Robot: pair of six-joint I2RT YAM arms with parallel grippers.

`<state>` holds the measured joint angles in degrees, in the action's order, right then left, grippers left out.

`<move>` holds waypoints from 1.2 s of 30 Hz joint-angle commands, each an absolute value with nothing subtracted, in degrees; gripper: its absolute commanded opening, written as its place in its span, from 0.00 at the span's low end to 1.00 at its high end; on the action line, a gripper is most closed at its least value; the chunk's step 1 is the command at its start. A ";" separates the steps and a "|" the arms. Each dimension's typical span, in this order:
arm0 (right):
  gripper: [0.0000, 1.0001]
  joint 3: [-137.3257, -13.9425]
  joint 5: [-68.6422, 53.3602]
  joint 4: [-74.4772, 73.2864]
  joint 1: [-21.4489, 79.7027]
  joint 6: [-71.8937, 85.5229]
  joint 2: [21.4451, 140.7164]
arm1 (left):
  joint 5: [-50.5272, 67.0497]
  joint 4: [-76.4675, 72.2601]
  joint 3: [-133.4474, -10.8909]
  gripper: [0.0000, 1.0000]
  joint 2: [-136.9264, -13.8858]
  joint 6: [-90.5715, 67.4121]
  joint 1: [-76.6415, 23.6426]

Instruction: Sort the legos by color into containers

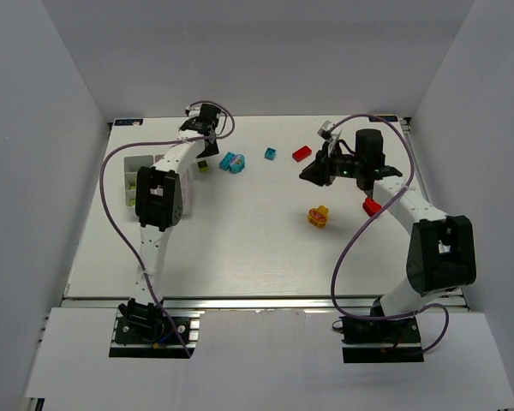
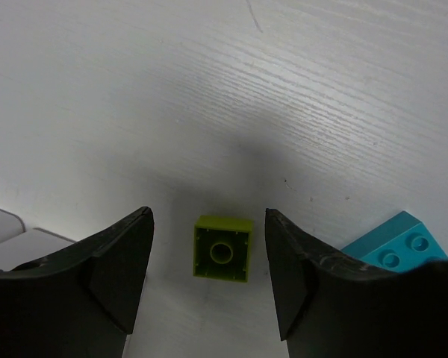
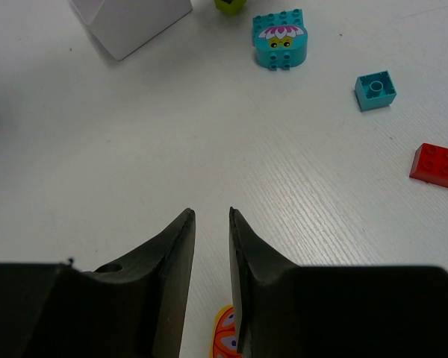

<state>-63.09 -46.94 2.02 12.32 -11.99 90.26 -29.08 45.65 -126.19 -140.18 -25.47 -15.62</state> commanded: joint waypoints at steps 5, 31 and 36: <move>0.31 -64.69 -48.16 4.22 12.04 -11.08 90.88 | -26.90 45.61 -122.88 0.69 -140.45 -25.66 -15.38; 0.30 -64.07 -48.95 4.92 11.95 -11.25 90.18 | -6.87 36.93 -121.57 0.06 -130.53 -25.14 -15.56; 0.15 -64.77 -50.18 3.35 12.04 -12.65 90.35 | -2.72 30.42 -107.17 0.00 -115.52 -25.75 -15.82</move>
